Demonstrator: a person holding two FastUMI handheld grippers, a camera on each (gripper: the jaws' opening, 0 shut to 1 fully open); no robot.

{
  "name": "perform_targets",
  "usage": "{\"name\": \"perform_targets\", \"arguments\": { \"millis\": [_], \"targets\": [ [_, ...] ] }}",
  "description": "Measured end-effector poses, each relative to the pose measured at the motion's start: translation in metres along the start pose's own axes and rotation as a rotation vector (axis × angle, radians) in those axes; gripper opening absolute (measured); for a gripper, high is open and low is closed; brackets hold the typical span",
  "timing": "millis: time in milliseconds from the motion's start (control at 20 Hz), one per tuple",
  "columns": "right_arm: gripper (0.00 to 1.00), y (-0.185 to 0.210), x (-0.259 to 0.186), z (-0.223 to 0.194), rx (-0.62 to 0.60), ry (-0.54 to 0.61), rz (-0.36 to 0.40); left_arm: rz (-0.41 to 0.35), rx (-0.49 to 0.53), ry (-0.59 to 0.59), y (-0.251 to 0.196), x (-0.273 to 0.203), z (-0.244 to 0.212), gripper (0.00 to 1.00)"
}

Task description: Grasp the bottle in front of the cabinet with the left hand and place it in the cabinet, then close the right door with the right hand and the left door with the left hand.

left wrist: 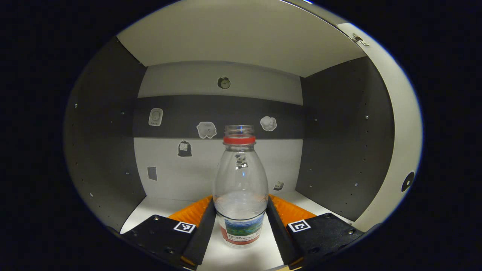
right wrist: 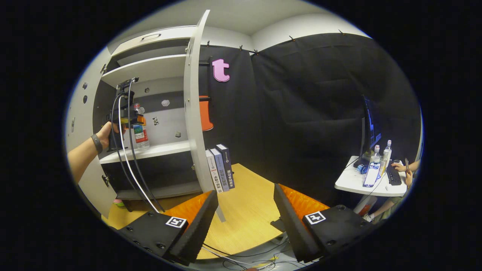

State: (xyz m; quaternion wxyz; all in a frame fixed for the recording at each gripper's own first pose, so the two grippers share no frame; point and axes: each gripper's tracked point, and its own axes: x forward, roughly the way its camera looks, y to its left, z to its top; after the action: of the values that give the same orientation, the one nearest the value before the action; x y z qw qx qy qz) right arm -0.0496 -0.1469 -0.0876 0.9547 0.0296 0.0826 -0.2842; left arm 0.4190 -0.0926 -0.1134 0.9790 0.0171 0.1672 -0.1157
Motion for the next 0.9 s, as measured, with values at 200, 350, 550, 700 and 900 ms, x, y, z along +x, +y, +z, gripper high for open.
{"name": "perform_targets", "arguments": {
  "millis": [200,350,550,700,900],
  "targets": [
    [0.98,0.007,0.000,-0.001,0.001,0.001,0.004,0.019,0.006,0.017,0.005,0.003,-0.009,0.77],
    [0.98,0.008,0.001,-0.002,0.003,0.005,0.009,0.020,0.010,0.022,0.009,0.003,-0.012,0.78],
    [0.98,0.008,0.000,-0.001,0.004,-0.002,0.014,0.027,-0.004,-0.046,0.014,-0.006,0.003,0.96],
    [0.98,0.007,-0.001,0.001,0.007,-0.006,0.023,-0.011,-0.028,-0.139,0.005,-0.022,0.031,0.94],
    [0.98,0.012,-0.001,0.009,0.008,-0.015,0.062,-0.041,-0.043,-0.232,-0.009,-0.073,0.075,0.94]
  ]
}}
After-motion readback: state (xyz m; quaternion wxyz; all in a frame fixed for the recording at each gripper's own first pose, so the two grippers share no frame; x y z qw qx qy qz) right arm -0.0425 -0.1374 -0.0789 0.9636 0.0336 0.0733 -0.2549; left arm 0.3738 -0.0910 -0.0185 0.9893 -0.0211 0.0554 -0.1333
